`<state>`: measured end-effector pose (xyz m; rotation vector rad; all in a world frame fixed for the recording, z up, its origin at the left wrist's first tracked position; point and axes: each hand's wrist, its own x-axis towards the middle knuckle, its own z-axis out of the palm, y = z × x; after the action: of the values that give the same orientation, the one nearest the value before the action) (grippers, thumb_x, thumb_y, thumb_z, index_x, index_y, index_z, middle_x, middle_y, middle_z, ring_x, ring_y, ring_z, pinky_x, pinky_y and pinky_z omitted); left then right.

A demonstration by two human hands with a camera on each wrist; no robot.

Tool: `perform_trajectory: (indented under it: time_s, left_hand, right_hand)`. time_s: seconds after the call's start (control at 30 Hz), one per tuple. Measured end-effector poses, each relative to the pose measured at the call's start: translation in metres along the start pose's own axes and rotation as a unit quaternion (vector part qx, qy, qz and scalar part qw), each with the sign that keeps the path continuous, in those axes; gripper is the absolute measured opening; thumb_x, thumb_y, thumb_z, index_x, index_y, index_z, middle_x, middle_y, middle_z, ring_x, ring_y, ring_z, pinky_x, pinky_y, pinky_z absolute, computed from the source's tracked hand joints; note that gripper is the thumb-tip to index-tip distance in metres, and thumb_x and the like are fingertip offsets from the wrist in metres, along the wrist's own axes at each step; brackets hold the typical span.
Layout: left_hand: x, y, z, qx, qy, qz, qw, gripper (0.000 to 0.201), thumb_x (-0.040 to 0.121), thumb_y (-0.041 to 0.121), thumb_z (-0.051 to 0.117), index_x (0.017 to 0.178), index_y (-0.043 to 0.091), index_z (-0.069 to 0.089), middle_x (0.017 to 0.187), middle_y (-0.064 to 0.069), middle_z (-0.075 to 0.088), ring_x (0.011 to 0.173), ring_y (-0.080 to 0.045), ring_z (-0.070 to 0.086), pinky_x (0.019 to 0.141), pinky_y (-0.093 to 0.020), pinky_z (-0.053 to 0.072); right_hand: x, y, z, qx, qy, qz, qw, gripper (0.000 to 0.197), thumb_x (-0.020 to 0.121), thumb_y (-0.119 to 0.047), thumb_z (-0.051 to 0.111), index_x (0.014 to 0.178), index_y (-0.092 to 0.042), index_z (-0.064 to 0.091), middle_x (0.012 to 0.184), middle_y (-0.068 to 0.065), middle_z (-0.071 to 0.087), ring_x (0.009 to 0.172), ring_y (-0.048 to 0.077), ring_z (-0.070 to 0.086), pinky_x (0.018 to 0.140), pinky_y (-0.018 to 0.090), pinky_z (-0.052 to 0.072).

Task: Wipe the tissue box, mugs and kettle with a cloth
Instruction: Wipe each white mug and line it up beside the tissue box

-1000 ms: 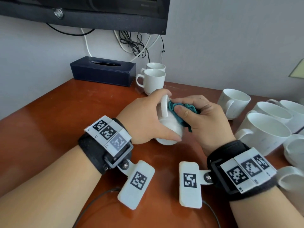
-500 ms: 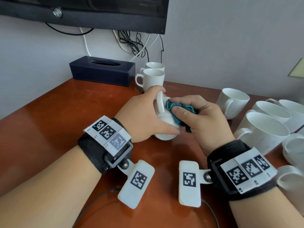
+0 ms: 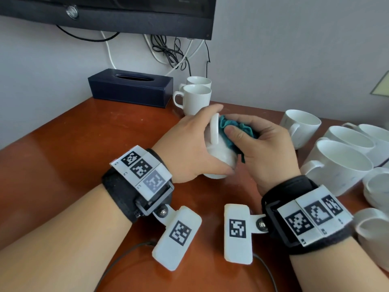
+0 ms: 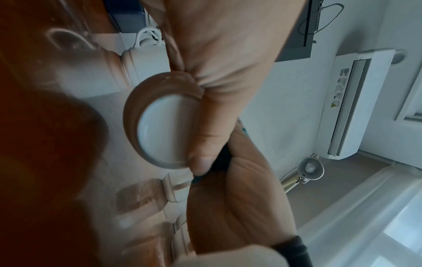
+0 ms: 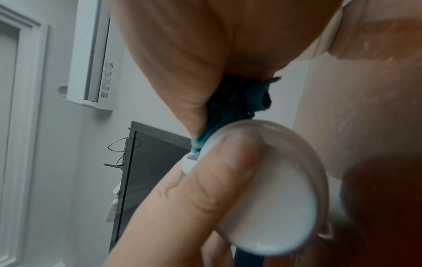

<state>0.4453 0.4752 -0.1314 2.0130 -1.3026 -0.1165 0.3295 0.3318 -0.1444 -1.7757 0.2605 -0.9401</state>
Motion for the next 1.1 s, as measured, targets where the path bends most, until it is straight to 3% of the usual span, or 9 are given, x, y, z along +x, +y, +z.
perform_trajectory:
  time_s: [0.17, 0.27, 0.47, 0.53, 0.67, 0.8, 0.9, 1.03, 1.1]
  left_hand:
    - [0.001, 0.006, 0.003, -0.014, -0.015, 0.014, 1.000, 0.128, 0.057, 0.056, 0.096, 0.160, 0.034, 0.024, 0.152, 0.009, 0.046, 0.136, -0.012, 0.046, 0.113, -0.040, 0.044]
    - [0.001, 0.011, 0.003, -0.029, -0.010, 0.028, 0.999, 0.106, 0.059, 0.050, 0.097, 0.147, 0.032, 0.041, 0.131, 0.014, 0.058, 0.117, -0.007, 0.056, 0.100, -0.035, 0.052]
    - [-0.001, 0.012, -0.005, -0.054, 0.015, 0.017, 0.998, 0.090, 0.062, 0.047, 0.097, 0.137, 0.033, 0.049, 0.117, 0.019, 0.064, 0.103, 0.008, 0.060, 0.083, -0.012, 0.051]
    - [-0.001, 0.014, -0.009, -0.046, 0.027, 0.008, 0.999, 0.090, 0.066, 0.044, 0.096, 0.139, 0.024, 0.048, 0.119, 0.012, 0.067, 0.099, 0.001, 0.062, 0.085, -0.019, 0.054]
    - [-0.001, 0.010, -0.016, -0.032, 0.051, -0.015, 0.998, 0.096, 0.071, 0.041, 0.092, 0.146, 0.011, 0.040, 0.127, -0.005, 0.066, 0.112, -0.019, 0.063, 0.097, -0.038, 0.054]
    - [0.001, 0.005, -0.012, -0.021, 0.014, -0.007, 1.000, 0.119, 0.059, 0.057, 0.095, 0.156, 0.030, 0.032, 0.141, 0.008, 0.055, 0.124, -0.012, 0.055, 0.106, -0.034, 0.049]
    - [0.000, 0.007, -0.008, 0.002, -0.021, 0.012, 1.000, 0.126, 0.058, 0.059, 0.095, 0.160, 0.035, 0.025, 0.147, 0.007, 0.050, 0.131, -0.013, 0.048, 0.110, -0.035, 0.045]
    - [0.000, 0.004, -0.009, 0.016, -0.003, 0.009, 1.000, 0.116, 0.059, 0.058, 0.095, 0.154, 0.036, 0.032, 0.139, 0.006, 0.052, 0.122, -0.013, 0.051, 0.103, -0.032, 0.048]
    - [0.001, 0.001, -0.010, 0.009, 0.020, -0.006, 1.000, 0.111, 0.060, 0.057, 0.094, 0.152, 0.035, 0.034, 0.135, 0.007, 0.052, 0.116, -0.012, 0.051, 0.092, -0.022, 0.047]
  right_hand:
    - [0.002, -0.007, 0.001, 0.031, 0.080, -0.011, 0.996, 0.013, 0.094, -0.020, 0.073, 0.099, -0.030, 0.079, 0.102, -0.005, 0.079, 0.100, 0.016, 0.075, 0.093, 0.050, 0.060]
    - [0.000, -0.011, 0.002, 0.055, 0.059, -0.021, 0.997, 0.014, 0.094, -0.019, 0.073, 0.104, -0.025, 0.079, 0.106, 0.000, 0.079, 0.104, 0.021, 0.075, 0.094, 0.047, 0.060]
    - [-0.006, -0.019, 0.008, 0.111, -0.011, -0.025, 0.993, 0.016, 0.094, -0.004, 0.071, 0.106, -0.013, 0.078, 0.104, 0.007, 0.080, 0.100, 0.023, 0.076, 0.085, 0.035, 0.060]
    - [-0.008, -0.022, 0.007, 0.080, -0.033, -0.035, 0.996, 0.015, 0.093, -0.007, 0.074, 0.105, -0.013, 0.079, 0.101, 0.005, 0.080, 0.095, 0.021, 0.076, 0.081, 0.034, 0.059]
    - [-0.011, -0.020, 0.010, 0.032, -0.049, -0.041, 0.997, 0.013, 0.092, -0.008, 0.076, 0.102, -0.016, 0.080, 0.086, -0.005, 0.079, 0.070, 0.001, 0.068, 0.061, 0.014, 0.050]
    - [-0.005, -0.017, 0.009, 0.022, 0.021, -0.052, 0.998, 0.015, 0.093, -0.008, 0.074, 0.104, -0.018, 0.080, 0.096, -0.004, 0.080, 0.087, 0.009, 0.074, 0.074, 0.022, 0.057]
    - [-0.001, -0.013, 0.004, -0.015, 0.048, -0.044, 0.998, 0.016, 0.095, -0.010, 0.073, 0.106, -0.019, 0.080, 0.100, -0.008, 0.080, 0.096, 0.010, 0.074, 0.088, 0.033, 0.061]
    - [-0.001, -0.008, 0.003, -0.036, 0.007, -0.030, 0.999, 0.017, 0.091, -0.020, 0.074, 0.105, -0.026, 0.080, 0.106, -0.004, 0.078, 0.102, 0.017, 0.073, 0.094, 0.046, 0.059]
    - [-0.001, -0.008, 0.003, -0.040, -0.020, -0.034, 0.998, 0.017, 0.090, -0.019, 0.077, 0.103, -0.029, 0.081, 0.105, -0.005, 0.078, 0.098, 0.013, 0.073, 0.087, 0.039, 0.060]
